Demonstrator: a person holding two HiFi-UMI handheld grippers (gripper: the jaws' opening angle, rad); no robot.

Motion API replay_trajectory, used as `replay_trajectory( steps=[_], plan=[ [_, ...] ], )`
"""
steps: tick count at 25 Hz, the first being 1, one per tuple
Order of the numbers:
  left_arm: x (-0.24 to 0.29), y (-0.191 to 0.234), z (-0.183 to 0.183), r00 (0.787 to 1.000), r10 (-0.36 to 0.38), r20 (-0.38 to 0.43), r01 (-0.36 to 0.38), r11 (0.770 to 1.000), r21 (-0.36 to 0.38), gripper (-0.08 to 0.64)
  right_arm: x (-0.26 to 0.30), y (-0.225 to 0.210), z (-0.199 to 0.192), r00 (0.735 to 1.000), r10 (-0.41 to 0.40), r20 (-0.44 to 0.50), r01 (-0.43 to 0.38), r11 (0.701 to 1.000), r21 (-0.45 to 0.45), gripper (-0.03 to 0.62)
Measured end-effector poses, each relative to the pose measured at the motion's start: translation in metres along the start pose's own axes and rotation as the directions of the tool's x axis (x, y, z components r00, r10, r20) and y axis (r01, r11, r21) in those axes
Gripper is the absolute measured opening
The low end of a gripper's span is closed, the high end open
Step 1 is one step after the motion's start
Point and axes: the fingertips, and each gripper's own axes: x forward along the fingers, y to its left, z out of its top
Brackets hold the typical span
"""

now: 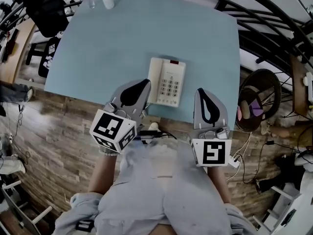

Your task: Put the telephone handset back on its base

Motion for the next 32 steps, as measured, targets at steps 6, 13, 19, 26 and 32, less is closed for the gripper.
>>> replay_trajectory(
  steps=[6,13,19,26,32],
  plan=[
    [0.0030,-0.0009,0.0006,1.000,-0.002,0.000,0.002,1.000,0.004,0.003,0.0019,-0.0010,0.0011,1.000,0.004,0.002,-0.004,1.000,-0.008,0.007],
    [0.0054,-0.0022,0.0017,1.000,-0.003,0.002,0.003,1.000,0.004,0.003,0.0019,-0.0028,-0.0011,1.000,0.001,-0.014,-0.001,1.000,-0.004,0.006],
    [0.0056,-0.0022,0.0030,1.000,-0.007,0.013,0.007,1.000,0.007,0.003,0.0014,-0.0044,0.0000,1.000,-0.004,-0.002,0.004,1.000,-0.013,0.006],
    [0.0049,-0.0012,0.0056,0.999,-0.014,0.033,0.014,1.000,-0.016,0.003,-0.0010,-0.0068,-0.0023,1.000,-0.016,-0.006,0.016,1.000,-0.009,0.006],
    [0.0036,0.0031,0.0094,0.999,-0.007,0.047,0.008,0.999,-0.031,0.003,0.0023,-0.0068,-0.0019,1.000,-0.019,-0.003,0.019,1.000,-0.013,0.006]
  ],
)
